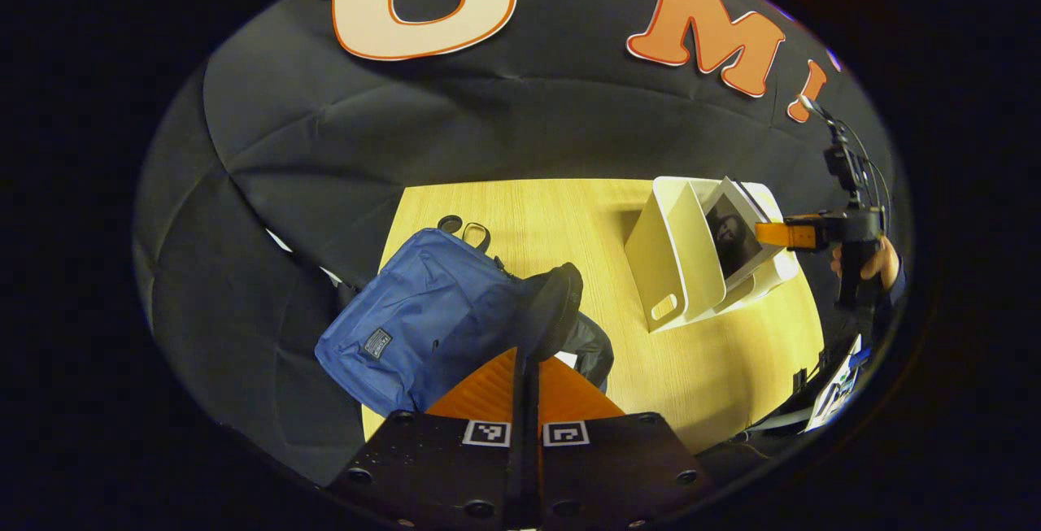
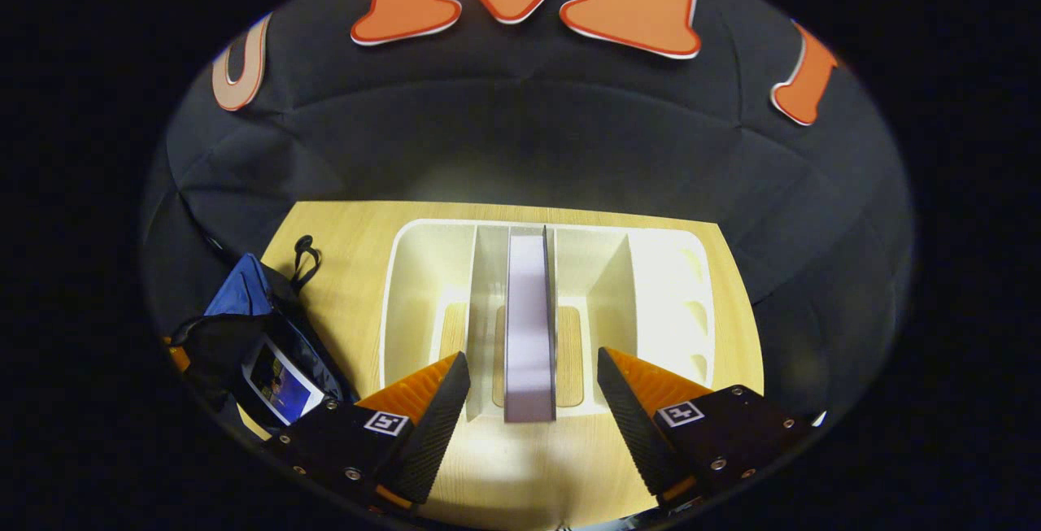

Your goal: Open the schoolbag, grab two books from the bookshelf and put them into the schoolbag.

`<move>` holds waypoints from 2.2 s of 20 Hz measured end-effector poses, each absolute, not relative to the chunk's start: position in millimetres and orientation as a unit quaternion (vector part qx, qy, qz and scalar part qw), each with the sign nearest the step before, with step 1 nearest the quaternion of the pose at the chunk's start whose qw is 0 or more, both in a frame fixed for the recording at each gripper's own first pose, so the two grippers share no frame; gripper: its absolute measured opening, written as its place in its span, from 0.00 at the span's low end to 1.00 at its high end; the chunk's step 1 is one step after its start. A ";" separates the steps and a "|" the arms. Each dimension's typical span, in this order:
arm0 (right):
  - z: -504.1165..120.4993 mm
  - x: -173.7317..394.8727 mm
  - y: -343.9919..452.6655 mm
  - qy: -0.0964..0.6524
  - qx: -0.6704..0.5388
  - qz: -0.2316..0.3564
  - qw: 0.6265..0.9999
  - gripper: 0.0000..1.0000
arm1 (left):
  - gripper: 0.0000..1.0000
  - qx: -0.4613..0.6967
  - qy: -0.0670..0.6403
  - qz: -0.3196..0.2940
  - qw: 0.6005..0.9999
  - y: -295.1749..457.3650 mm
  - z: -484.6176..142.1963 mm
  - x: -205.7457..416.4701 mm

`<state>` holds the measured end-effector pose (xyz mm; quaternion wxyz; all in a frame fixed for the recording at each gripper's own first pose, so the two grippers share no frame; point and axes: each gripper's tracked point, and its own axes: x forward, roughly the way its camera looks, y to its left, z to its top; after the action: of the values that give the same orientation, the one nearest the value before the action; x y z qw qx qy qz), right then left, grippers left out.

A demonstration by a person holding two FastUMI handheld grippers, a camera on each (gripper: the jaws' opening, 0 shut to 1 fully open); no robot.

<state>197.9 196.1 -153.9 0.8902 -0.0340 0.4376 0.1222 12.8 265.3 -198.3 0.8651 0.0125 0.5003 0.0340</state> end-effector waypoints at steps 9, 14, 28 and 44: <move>-202.5 228.6 209.5 0.514 -0.115 0.131 0.840 0.71 | 0.00 0.020 0.504 0.035 0.863 266.5 -197.5 15.6; -213.8 219.4 222.4 0.557 -0.086 0.147 0.813 0.45 | 0.00 0.022 0.505 0.034 0.862 266.9 -197.9 16.6; -90.9 176.6 162.4 0.500 0.001 0.192 0.845 0.39 | 0.01 0.021 0.502 0.024 0.864 263.8 -197.0 18.5; -46.2 29.8 322.2 0.450 0.304 0.343 0.766 0.38 | 0.00 0.036 0.503 0.035 0.863 276.2 -188.5 31.1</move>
<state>29.8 322.2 -46.2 0.7661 0.3040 0.4503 0.3434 31.1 276.2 -188.5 0.8626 0.0360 0.5033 0.0347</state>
